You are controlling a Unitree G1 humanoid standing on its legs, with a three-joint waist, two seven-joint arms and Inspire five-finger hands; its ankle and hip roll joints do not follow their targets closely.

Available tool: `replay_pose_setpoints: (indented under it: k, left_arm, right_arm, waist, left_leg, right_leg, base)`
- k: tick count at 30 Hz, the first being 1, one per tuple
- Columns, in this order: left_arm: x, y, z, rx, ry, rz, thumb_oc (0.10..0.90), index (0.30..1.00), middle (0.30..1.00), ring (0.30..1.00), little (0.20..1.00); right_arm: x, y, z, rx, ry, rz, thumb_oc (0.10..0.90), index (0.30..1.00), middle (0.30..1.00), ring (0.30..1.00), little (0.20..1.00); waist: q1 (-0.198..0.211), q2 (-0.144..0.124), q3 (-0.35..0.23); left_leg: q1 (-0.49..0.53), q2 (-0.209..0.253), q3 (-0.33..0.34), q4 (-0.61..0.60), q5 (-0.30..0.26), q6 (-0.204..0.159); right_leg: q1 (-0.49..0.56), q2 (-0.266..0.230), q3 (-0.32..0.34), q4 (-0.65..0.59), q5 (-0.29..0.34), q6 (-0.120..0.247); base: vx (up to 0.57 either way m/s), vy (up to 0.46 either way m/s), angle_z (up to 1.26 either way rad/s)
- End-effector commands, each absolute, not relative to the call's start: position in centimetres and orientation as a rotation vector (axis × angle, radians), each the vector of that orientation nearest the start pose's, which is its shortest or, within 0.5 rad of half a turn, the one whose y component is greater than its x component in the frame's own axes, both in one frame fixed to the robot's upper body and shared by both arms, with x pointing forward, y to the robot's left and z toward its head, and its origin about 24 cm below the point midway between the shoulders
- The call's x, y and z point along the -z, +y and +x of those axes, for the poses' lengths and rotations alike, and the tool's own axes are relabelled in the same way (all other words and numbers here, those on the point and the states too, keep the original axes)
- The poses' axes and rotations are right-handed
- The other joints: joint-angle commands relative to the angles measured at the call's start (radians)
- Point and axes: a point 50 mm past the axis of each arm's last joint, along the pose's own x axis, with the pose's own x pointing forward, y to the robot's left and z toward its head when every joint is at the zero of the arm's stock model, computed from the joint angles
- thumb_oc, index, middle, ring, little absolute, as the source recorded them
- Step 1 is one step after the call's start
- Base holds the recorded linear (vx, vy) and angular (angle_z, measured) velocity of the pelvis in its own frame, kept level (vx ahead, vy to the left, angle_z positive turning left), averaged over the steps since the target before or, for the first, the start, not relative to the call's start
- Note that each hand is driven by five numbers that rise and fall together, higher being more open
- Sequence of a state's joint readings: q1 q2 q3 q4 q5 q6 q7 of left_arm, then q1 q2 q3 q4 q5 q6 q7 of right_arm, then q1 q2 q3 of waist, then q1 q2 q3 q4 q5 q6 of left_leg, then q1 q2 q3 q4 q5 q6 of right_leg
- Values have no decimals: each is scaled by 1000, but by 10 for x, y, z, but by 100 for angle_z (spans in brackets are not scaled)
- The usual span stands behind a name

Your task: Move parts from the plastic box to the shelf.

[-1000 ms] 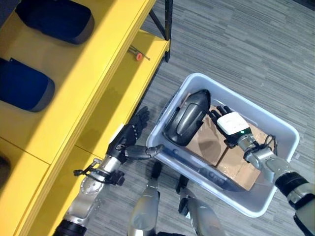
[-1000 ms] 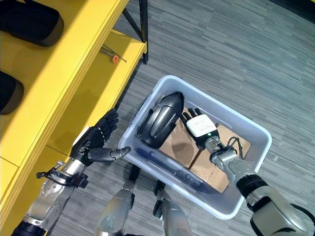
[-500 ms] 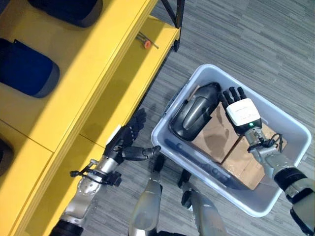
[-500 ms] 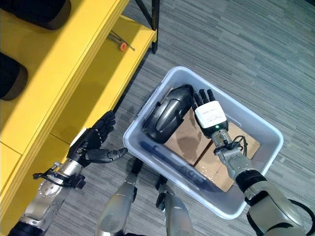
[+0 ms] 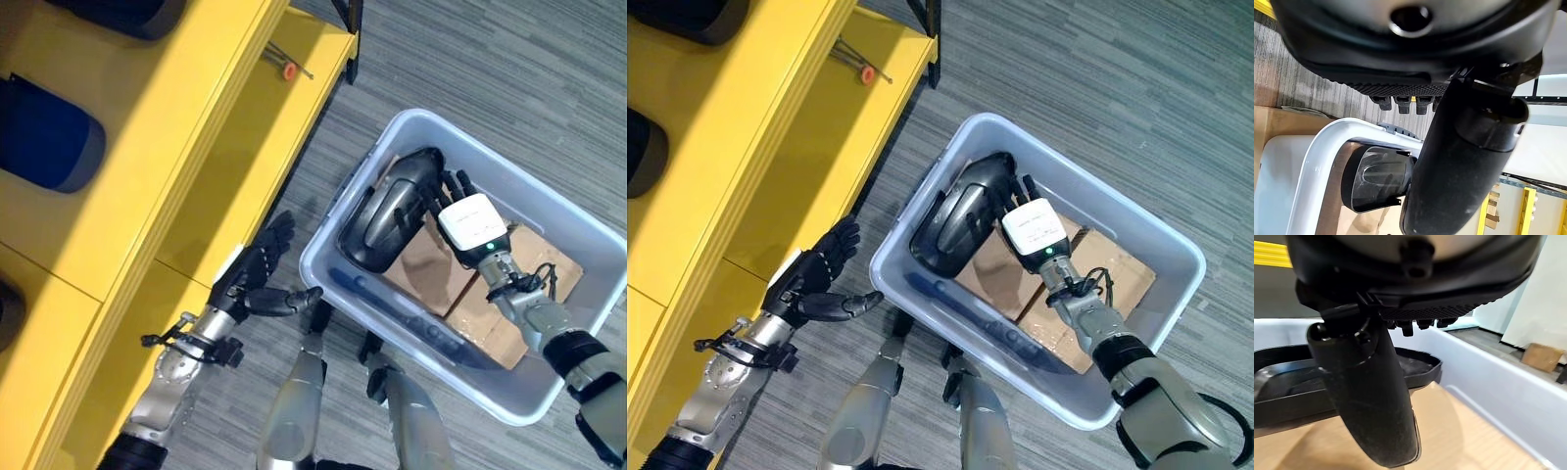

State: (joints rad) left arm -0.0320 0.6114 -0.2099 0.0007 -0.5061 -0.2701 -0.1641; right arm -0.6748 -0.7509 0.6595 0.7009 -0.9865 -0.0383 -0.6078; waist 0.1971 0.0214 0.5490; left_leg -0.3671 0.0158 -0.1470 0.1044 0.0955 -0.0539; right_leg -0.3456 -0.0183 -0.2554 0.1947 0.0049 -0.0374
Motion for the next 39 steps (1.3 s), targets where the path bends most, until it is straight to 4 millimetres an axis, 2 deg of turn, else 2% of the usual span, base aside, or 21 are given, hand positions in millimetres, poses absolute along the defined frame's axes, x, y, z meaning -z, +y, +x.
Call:
replay_pose_setpoints:
  k: [1, 8, 12, 13, 16, 17, 18, 19, 21, 22, 23, 24, 31, 35, 39]
  left_arm:
    - [-116, 184, 246, 430, -392, 30, 900, 1000, 1000, 1000, 1000]
    - [-117, 181, 250, 438, -389, 38, 900, 1000, 1000, 1000, 1000]
    - [-115, 180, 253, 448, -365, 2, 900, 1000, 1000, 1000, 1000]
    - [-115, 179, 253, 453, -364, 4, 900, 1000, 1000, 1000, 1000]
    - [-113, 175, 255, 469, -355, 21, 900, 1000, 1000, 1000, 1000]
    - [-114, 174, 256, 473, -355, 30, 900, 1000, 1000, 1000, 1000]
    - [-114, 174, 257, 474, -356, 39, 900, 1000, 1000, 1000, 1000]
    - [-116, 172, 259, 477, -357, 52, 900, 1000, 1000, 1000, 1000]
    - [-120, 167, 262, 485, -360, 65, 900, 1000, 1000, 1000, 1000]
    - [-121, 166, 262, 489, -363, 71, 900, 1000, 1000, 1000, 1000]
    - [-120, 165, 261, 494, -357, 81, 900, 1000, 1000, 1000, 1000]
    - [-121, 165, 260, 496, -358, 85, 900, 1000, 1000, 1000, 1000]
    - [-123, 161, 257, 523, -367, 85, 900, 1000, 1000, 1000, 1000]
    - [-124, 161, 255, 531, -375, 76, 900, 1000, 1000, 1000, 1000]
    - [-124, 159, 253, 555, -373, 72, 900, 1000, 1000, 1000, 1000]
  right_arm:
    - [-152, -220, 358, 94, -724, -1943, 900, 1000, 1000, 1000, 1000]
    - [-141, -207, 356, -7, -769, -1943, 900, 1000, 1000, 1000, 1000]
    - [-142, -202, 360, -24, -776, -1993, 900, 1000, 1000, 1000, 1000]
    - [-141, -201, 363, -45, -732, -2021, 900, 1000, 1000, 1000, 1000]
    - [-136, -212, 377, -75, -416, -2047, 900, 1000, 1000, 1000, 1000]
    - [-133, -219, 382, -89, -236, -2055, 825, 896, 896, 896, 896]
    - [-129, -227, 384, -99, -125, -2056, 612, 596, 596, 596, 596]
    - [-120, -245, 384, -68, 28, -2052, 400, 300, 300, 300, 300]
    - [-124, -263, 388, 16, 183, -1972, 400, 300, 300, 300, 300]
    - [-127, -267, 389, 35, 208, -1958, 400, 300, 300, 300, 300]
    - [-129, -275, 389, 51, 284, -1928, 400, 300, 300, 300, 300]
    - [-131, -282, 388, 65, 337, -1957, 400, 300, 300, 300, 300]
    - [-135, -299, 383, 168, 465, -1926, 400, 300, 300, 300, 300]
    - [-125, -314, 374, 184, 572, -1900, 400, 300, 300, 300, 300]
    - [-118, -314, 372, 140, 573, -1901, 400, 300, 300, 300, 300]
  waist:
    - [-13, 60, -29]
    - [-11, 63, -29]
    - [-7, 67, -29]
    - [-4, 69, -29]
    - [12, 73, -29]
    - [18, 75, -29]
    - [24, 77, -29]
    - [34, 83, -29]
    - [51, 100, -29]
    - [56, 104, -29]
    - [60, 105, -29]
    - [62, 108, -29]
    - [66, 119, -29]
    - [63, 122, -29]
    - [62, 127, -29]
  left_leg:
    - [-49, 44, 60, -58, 24, -6]
    - [-83, 44, 63, -57, 27, -3]
    - [-106, 42, 62, -56, 29, -1]
    - [-111, 39, 61, -54, 29, -1]
    - [-143, 30, 58, -46, 29, 2]
    - [-156, 27, 57, -41, 29, 3]
    - [-166, 26, 57, -38, 31, 3]
    - [-187, 22, 54, -28, 32, 7]
    - [-225, 11, 45, -8, 32, 12]
    - [-238, 8, 43, -2, 31, 14]
    - [-234, -10, 42, 3, 12, 15]
    - [-249, -15, 41, 12, 12, 16]
    - [-269, -22, 38, 32, 10, 22]
    - [-257, -22, 39, 28, 8, 25]
    - [-239, -19, 40, 31, 3, 26]
  right_leg:
    - [-2, 20, 16, 226, -230, 15]
    - [-53, 21, 10, 257, -236, 14]
    - [-87, 20, 8, 280, -240, 14]
    - [-94, 18, 7, 287, -242, 15]
    - [-134, 10, -5, 321, -253, 13]
    - [-149, 8, -8, 335, -257, 12]
    - [-159, 8, -11, 343, -258, 10]
    - [-181, 5, -15, 367, -264, 9]
    - [-224, 2, -23, 411, -274, 5]
    - [-237, 0, -28, 422, -278, 4]
    - [-240, -15, -22, 450, -308, 11]
    - [-255, -22, -25, 468, -315, 10]
    - [-275, -32, -27, 492, -320, 9]
    - [-263, -30, -25, 476, -314, 8]
    - [-245, -29, -22, 464, -308, 7]
  base:
    - [0, 0, 0]
    - [0, 0, 0]
    - [-3, -4, 1]
    - [2, -43, 0]
    - [-16, -63, 4]
    - [-28, -67, 16]
    - [-26, -70, 17]
    - [-27, -71, 15]
    - [-33, -74, 3]
    - [9, -94, -1]
    - [6, -86, 6]
    - [7, -74, 25]
    - [-32, -10, 17]
    - [-22, -4, 45]
    - [-15, 0, -13]
